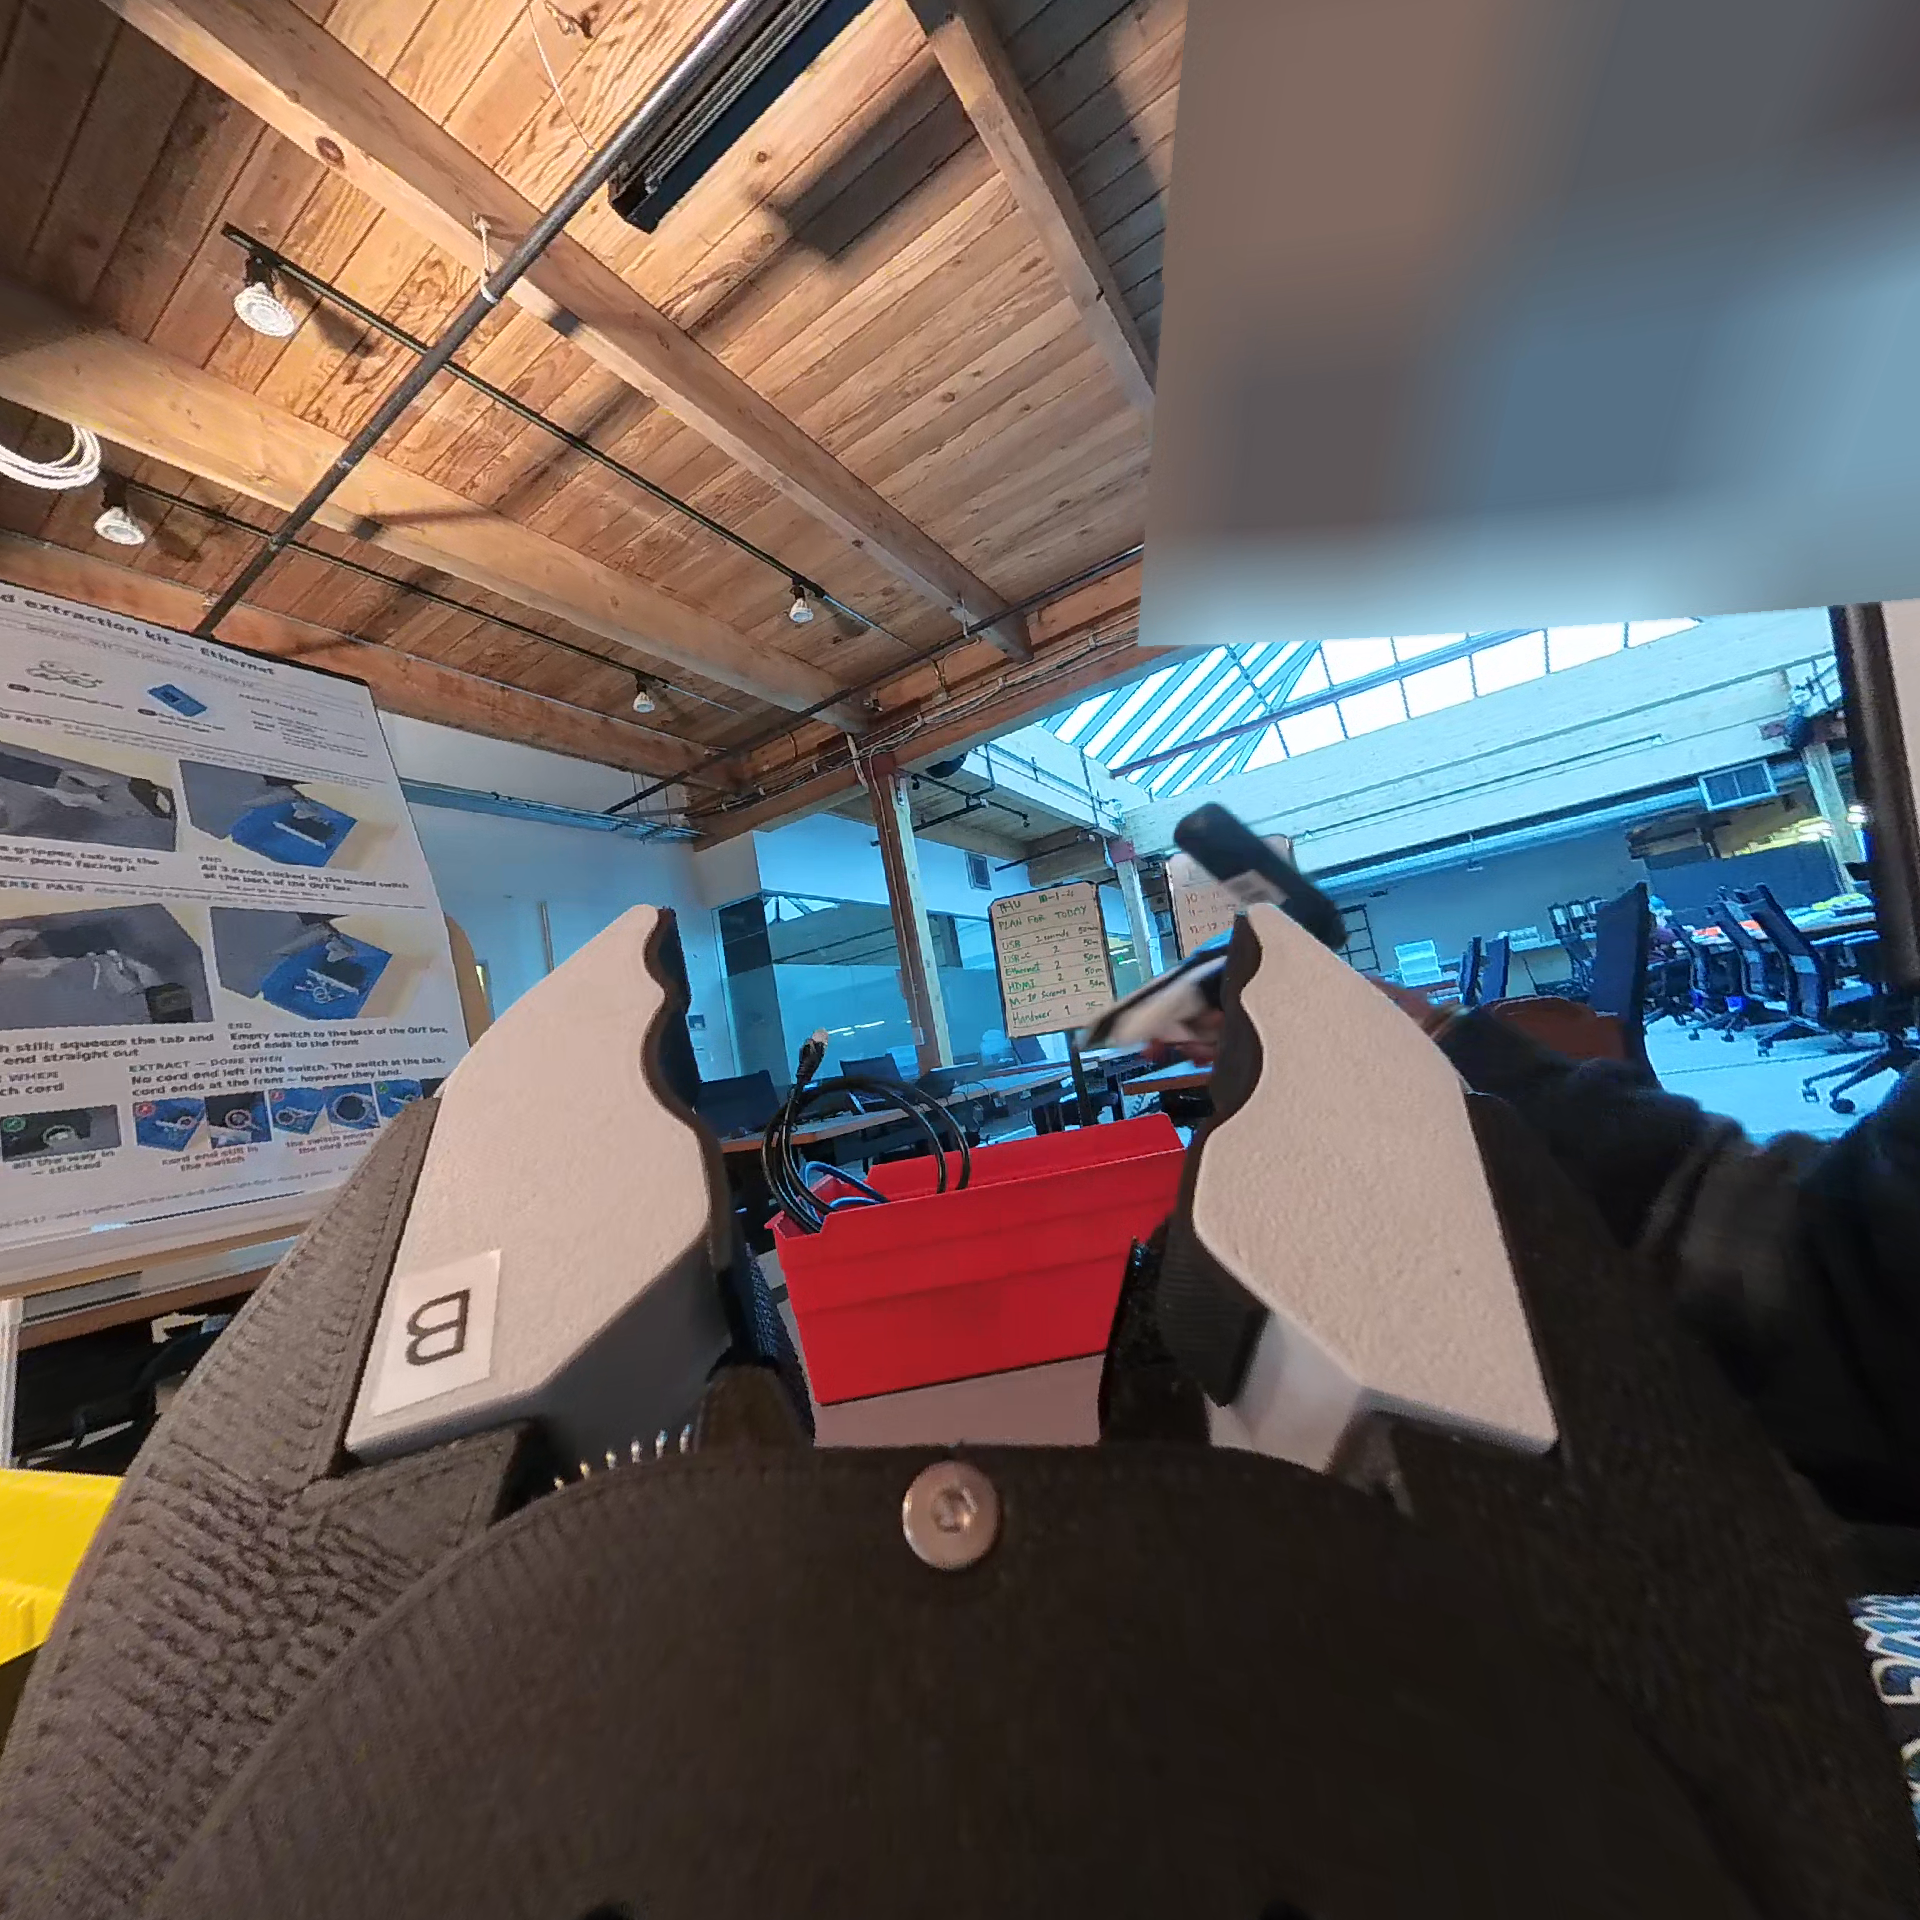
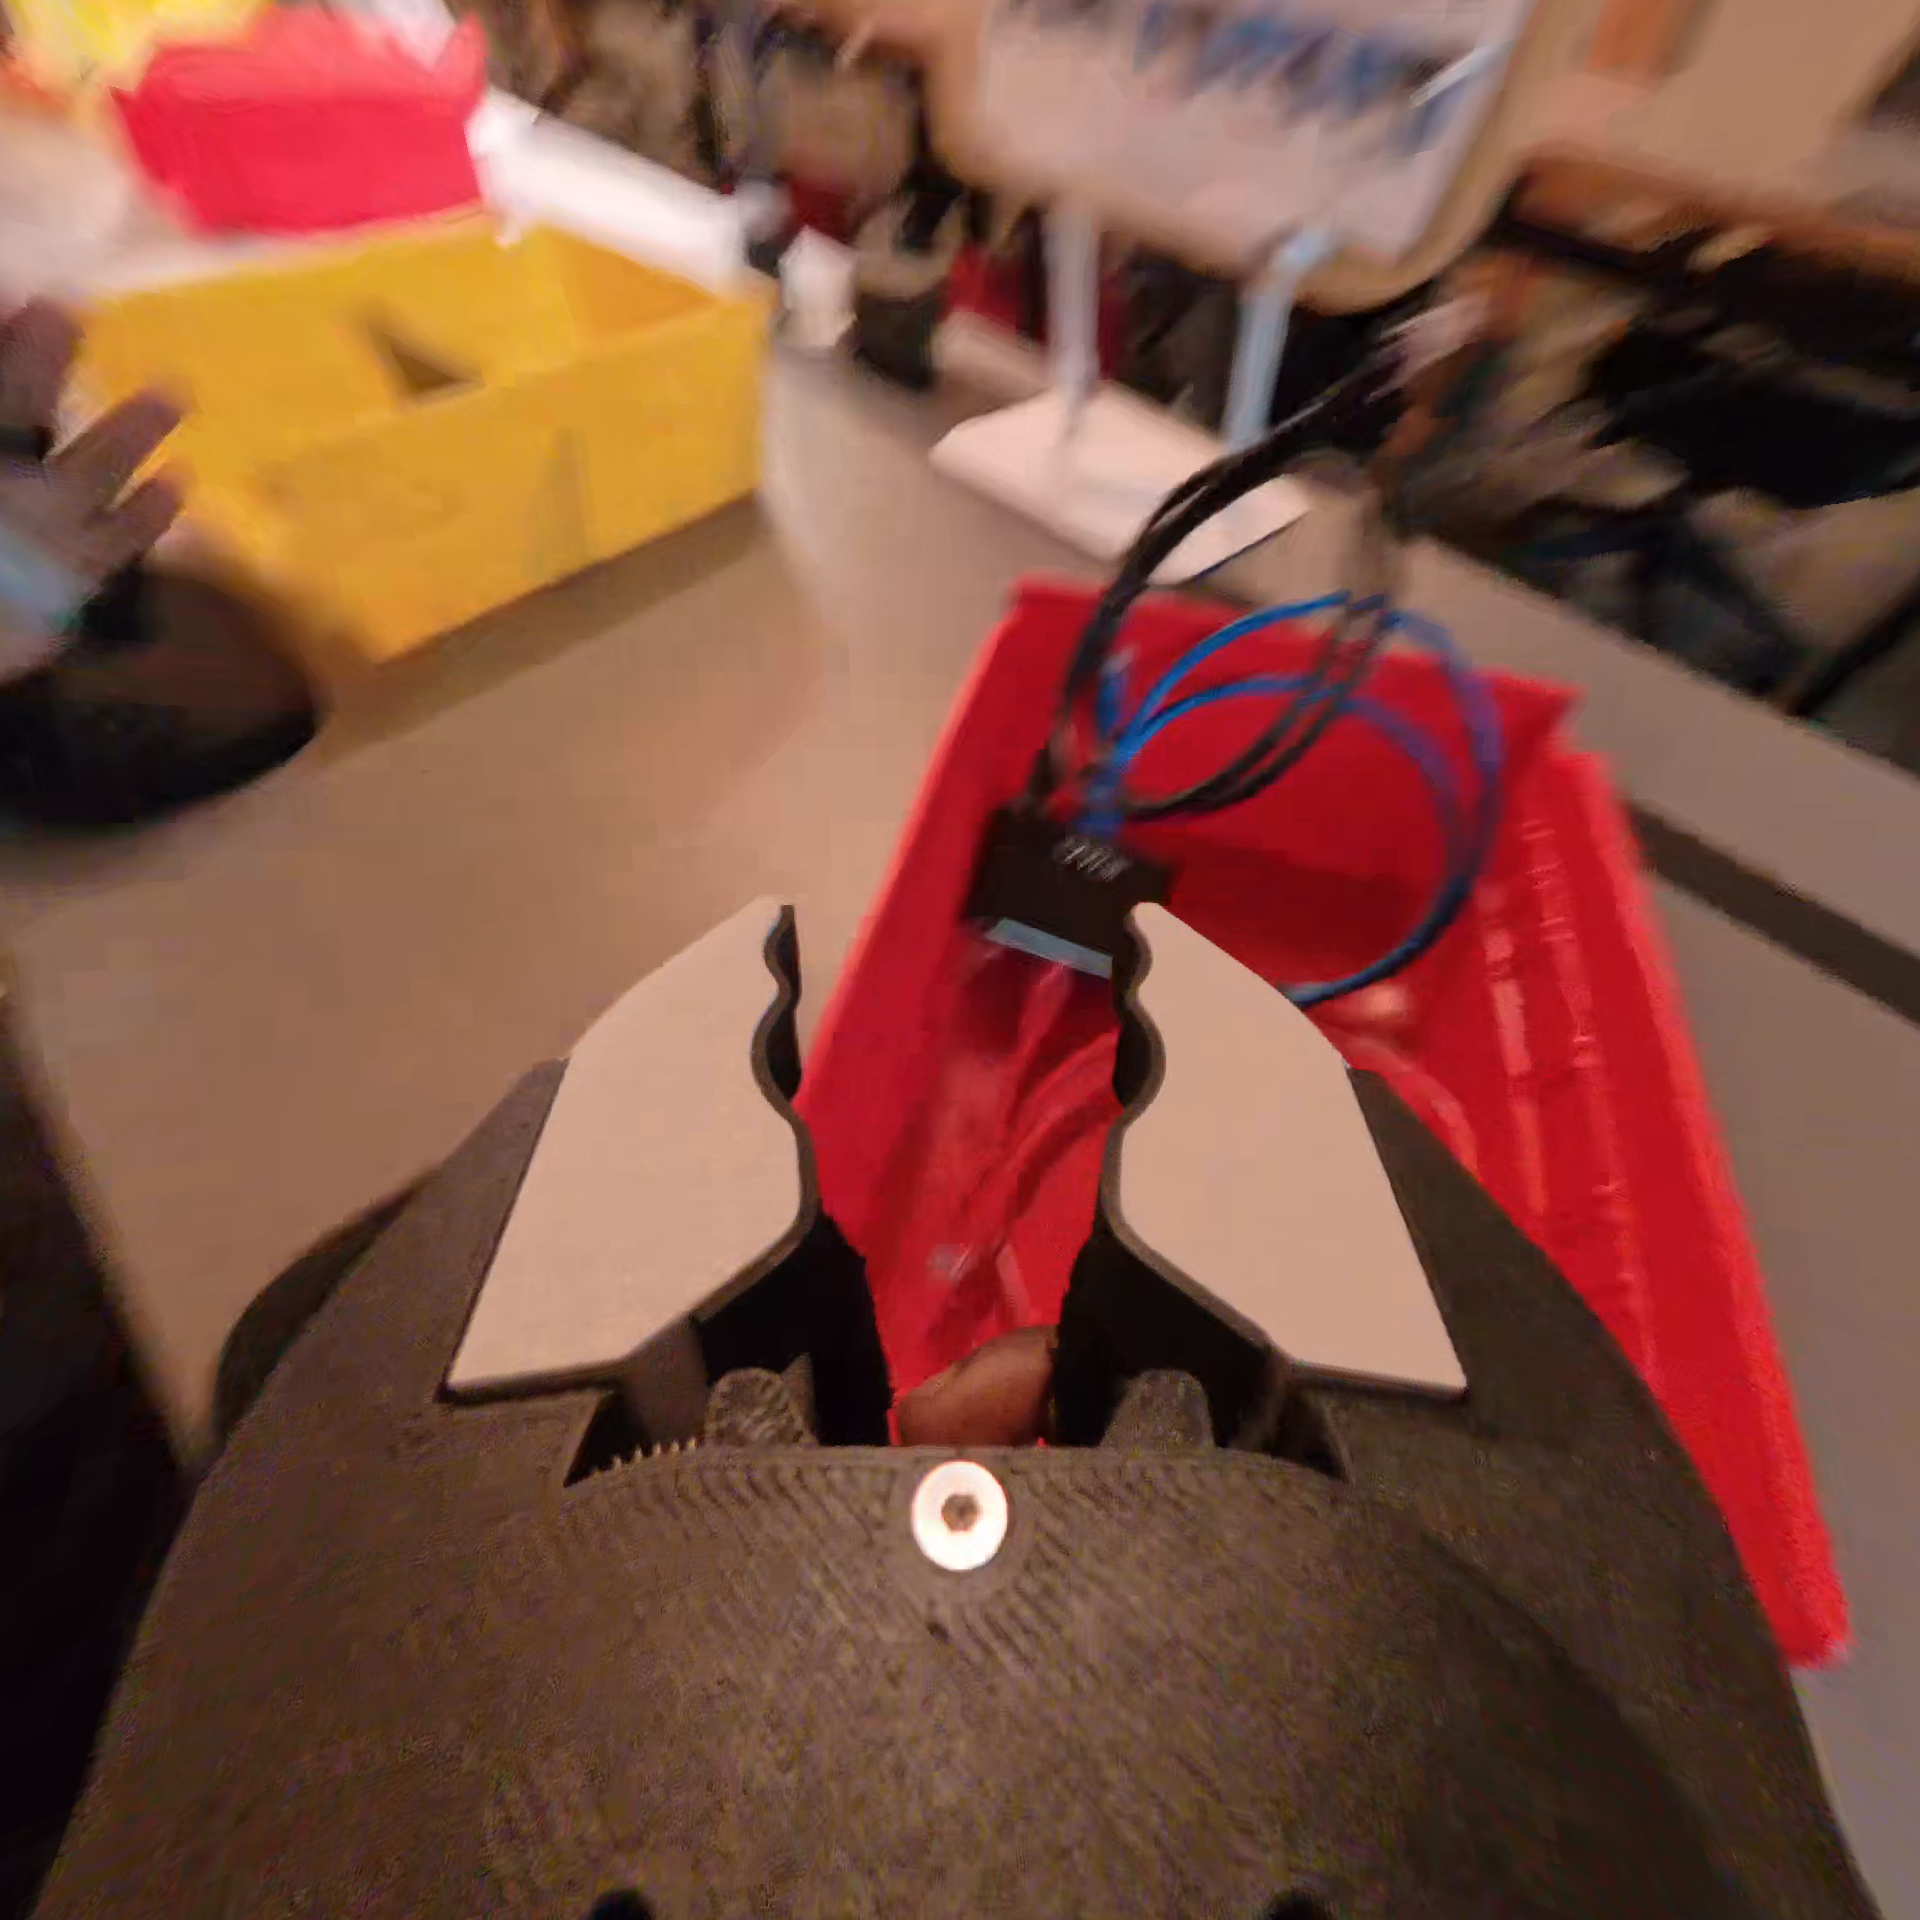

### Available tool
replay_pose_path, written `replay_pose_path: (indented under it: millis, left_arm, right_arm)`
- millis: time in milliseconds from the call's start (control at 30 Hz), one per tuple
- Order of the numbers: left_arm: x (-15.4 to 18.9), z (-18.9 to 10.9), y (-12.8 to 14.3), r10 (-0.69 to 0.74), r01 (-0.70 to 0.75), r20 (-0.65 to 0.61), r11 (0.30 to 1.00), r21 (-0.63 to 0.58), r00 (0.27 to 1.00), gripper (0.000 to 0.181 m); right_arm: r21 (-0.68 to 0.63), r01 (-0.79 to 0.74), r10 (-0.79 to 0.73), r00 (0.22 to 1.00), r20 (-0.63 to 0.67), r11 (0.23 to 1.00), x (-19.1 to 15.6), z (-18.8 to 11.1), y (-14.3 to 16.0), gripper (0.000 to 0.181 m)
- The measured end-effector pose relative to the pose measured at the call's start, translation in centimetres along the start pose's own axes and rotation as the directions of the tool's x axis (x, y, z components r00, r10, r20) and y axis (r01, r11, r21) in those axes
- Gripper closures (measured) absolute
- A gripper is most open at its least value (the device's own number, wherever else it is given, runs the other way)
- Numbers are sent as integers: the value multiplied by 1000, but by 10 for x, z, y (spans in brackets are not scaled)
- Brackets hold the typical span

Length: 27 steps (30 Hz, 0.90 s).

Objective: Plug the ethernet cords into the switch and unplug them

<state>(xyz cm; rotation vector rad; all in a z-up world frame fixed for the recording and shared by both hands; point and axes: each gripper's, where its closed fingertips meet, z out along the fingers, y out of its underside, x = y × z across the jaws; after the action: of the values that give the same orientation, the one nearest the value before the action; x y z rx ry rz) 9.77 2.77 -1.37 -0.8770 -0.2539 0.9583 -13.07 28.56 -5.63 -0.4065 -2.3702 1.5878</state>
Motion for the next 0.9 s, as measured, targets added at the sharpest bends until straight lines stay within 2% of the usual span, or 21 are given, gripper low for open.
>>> replay_pose_path:
  millis: [67,133,267,333,367,400,533,767,900]
  left_arm:
    - [0,0,0,-2,2,0,1000,-1,1000,84]
    - [1,0,1,-1,1,-2,1000,-5,1000,84]
    - [2,1,3,4,-4,-5,1000,-16,1000,84]
    - [2,1,3,6,-6,-6,1000,-20,1000,84]
    - [2,1,3,7,-8,-5,1000,-21,1000,84]
    - [2,1,3,7,-7,-5,1000,-20,1000,84]
    - [5,1,-1,1,-1,-21,1000,-1,1000,84]
    - [7,2,3,13,-14,-25,1000,-24,1000,84]
    - [7,2,3,12,-13,-26,1000,-25,1000,84]
  right_arm:
    - [-157,104,-83,988,133,982,-34,-17,25,117]
    - [-305,216,-159,967,202,928,-55,-29,53,114]
    - [-508,210,-150,976,156,836,-55,-21,79,118]
    - [-591,214,-159,977,144,778,-49,-9,91,138]
    - [-621,218,-169,976,139,752,-46,-2,95,158]
    - [-637,232,-196,972,127,735,-42,7,97,169]
    - [-605,326,-323,939,119,727,-51,47,81,166]
    - [-558,322,-434,898,-77,765,-74,124,49,161]
    - [-538,314,-440,890,-120,782,-98,158,33,158]
